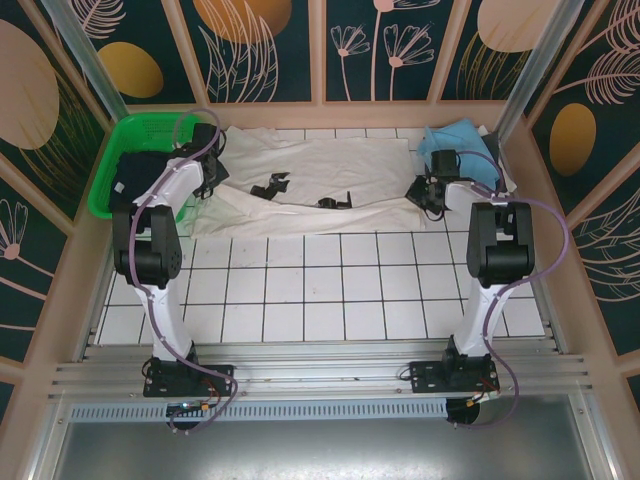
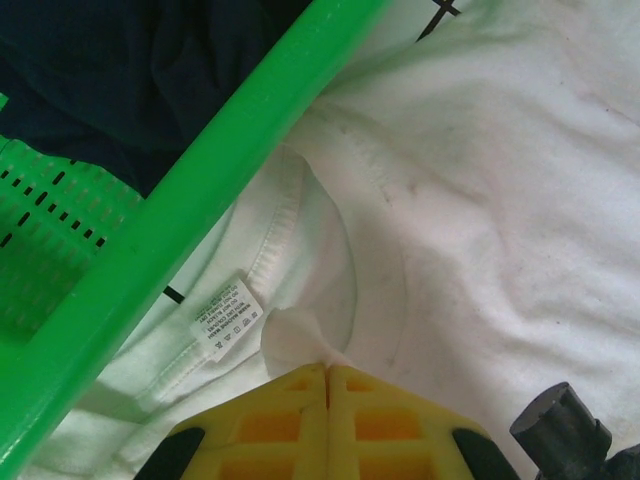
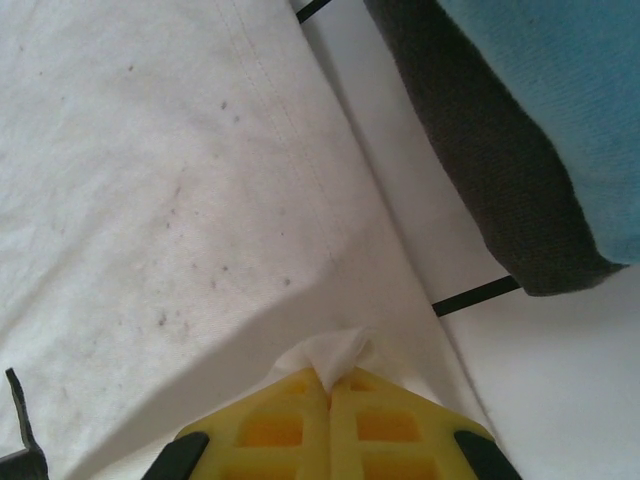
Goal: Fold and stack the t-shirts
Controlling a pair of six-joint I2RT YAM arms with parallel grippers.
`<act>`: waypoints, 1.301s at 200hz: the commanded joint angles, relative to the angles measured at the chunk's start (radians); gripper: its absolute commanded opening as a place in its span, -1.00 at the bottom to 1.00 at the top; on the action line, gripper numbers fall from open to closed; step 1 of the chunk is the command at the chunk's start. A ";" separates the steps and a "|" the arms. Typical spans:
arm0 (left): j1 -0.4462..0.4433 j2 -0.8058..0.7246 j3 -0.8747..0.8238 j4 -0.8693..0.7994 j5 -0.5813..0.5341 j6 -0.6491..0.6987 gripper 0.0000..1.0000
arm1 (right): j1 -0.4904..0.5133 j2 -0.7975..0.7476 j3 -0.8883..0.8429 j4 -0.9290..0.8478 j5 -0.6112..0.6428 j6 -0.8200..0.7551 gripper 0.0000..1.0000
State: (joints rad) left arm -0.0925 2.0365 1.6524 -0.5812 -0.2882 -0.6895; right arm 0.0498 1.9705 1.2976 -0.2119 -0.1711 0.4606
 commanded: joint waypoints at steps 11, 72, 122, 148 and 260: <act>0.013 -0.007 0.021 -0.031 -0.008 -0.014 -1.00 | -0.011 0.011 0.030 0.046 -0.054 -0.031 -1.00; 0.046 -0.031 -0.009 0.006 0.037 -0.033 -1.00 | -0.036 -0.001 0.011 0.060 -0.072 -0.013 -1.00; 0.054 0.032 0.033 -0.001 0.067 -0.016 -1.00 | -0.036 0.091 0.083 0.048 -0.080 -0.015 -1.00; 0.054 0.072 0.066 -0.024 0.088 -0.015 -1.00 | -0.031 0.120 0.105 0.049 -0.091 -0.010 -1.00; 0.055 0.090 0.180 -0.056 0.163 0.024 -0.21 | 0.030 -0.026 0.091 -0.012 0.070 -0.036 -0.21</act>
State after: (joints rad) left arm -0.0467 2.1464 1.7855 -0.6121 -0.1593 -0.6872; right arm 0.0330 2.0785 1.4189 -0.1997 -0.1959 0.4438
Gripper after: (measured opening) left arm 0.326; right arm 0.387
